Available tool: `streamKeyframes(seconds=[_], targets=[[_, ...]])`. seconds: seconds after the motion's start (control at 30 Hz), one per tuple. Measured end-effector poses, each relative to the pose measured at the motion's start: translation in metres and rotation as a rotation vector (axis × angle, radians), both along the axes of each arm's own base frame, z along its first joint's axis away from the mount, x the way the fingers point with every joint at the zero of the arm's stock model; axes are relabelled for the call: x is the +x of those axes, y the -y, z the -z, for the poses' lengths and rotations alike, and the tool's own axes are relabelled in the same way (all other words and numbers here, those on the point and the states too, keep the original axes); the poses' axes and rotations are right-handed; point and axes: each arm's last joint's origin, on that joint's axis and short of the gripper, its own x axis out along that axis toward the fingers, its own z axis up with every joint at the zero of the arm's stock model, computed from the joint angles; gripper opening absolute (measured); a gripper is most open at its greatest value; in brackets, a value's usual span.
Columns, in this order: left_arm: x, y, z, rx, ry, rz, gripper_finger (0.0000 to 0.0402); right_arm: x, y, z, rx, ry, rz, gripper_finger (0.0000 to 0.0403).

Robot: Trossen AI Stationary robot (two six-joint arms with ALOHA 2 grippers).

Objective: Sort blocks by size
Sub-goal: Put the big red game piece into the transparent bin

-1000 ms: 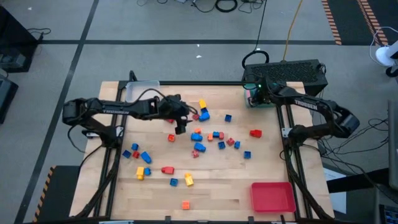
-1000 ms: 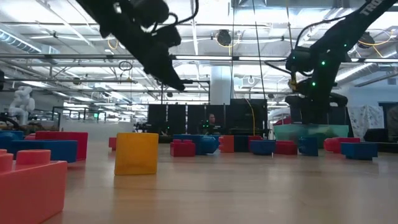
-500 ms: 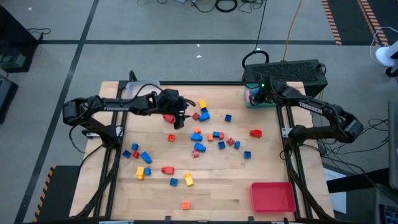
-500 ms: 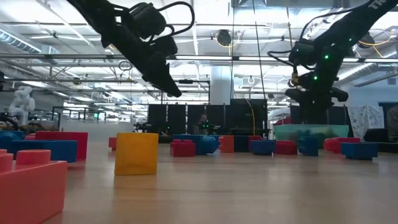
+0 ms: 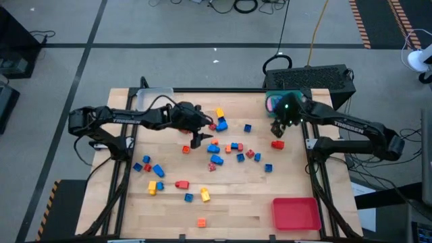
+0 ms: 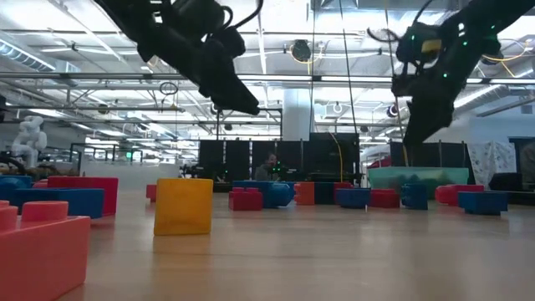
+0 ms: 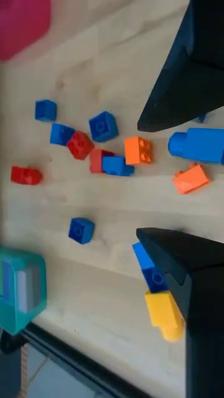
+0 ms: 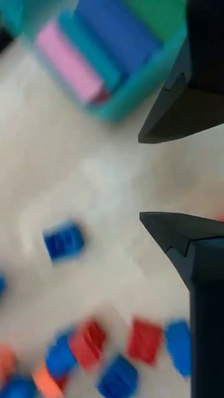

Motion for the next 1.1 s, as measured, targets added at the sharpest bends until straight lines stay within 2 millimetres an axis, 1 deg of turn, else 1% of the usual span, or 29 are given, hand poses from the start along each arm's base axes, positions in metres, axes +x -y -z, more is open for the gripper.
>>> streamKeyframes(seconds=[0.1,0.2,0.3,0.37,0.43,0.53,0.63,0.7,0.77,0.83,0.93,1.0,1.1], targets=[[0.002,0.011,0.0,0.027,-0.007,0.007,0.0267,0.009,-0.017,0.0,0.001,0.003,-0.111,0.0174],[0.004,0.019,0.0,0.057,-0.009,0.034,0.0267,0.019,-0.033,0.003,-0.005,-0.028,-0.196,0.0174],[0.004,0.022,0.0,0.082,-0.01,0.055,0.0267,0.026,-0.043,0.009,-0.023,-0.076,-0.208,0.0174],[0.004,0.023,0.0,0.097,-0.01,0.066,0.0267,0.031,-0.047,0.013,0.022,-0.075,-0.181,0.0174],[0.004,0.023,0.0,0.108,-0.01,0.074,0.0267,0.038,-0.048,0.012,0.066,-0.072,-0.151,0.0174],[0.004,0.019,0.0,0.111,-0.005,0.061,0.0267,0.047,-0.046,-0.001,0.108,-0.082,-0.078,0.0174],[0.004,0.016,-0.002,0.115,0.01,0.049,0.0267,0.044,-0.045,-0.013,0.075,-0.242,-0.065,0.0174],[0.004,0.016,-0.001,0.113,0.005,0.048,0.0267,0.039,-0.044,-0.016,0.044,-0.37,-0.066,0.0174],[0.003,0.016,0.0,0.107,-0.008,0.046,0.0267,0.035,-0.045,-0.013,0.056,-0.469,-0.096,0.0174],[0.003,0.017,0.002,0.104,-0.02,0.049,0.0267,0.034,-0.046,-0.009,0.068,-0.506,-0.125,0.0174],[0.005,0.018,0.005,0.101,-0.035,0.055,0.0267,0.034,-0.048,-0.003,0.104,-0.505,-0.185,0.0174],[0.007,0.018,0.008,0.099,-0.041,0.056,0.0267,0.037,-0.048,-0.003,0.108,-0.47,-0.215,0.0174],[0.01,0.017,0.017,0.091,-0.071,0.056,0.0267,0.035,-0.049,-0.002,0.121,-0.481,-0.245,0.0176]])
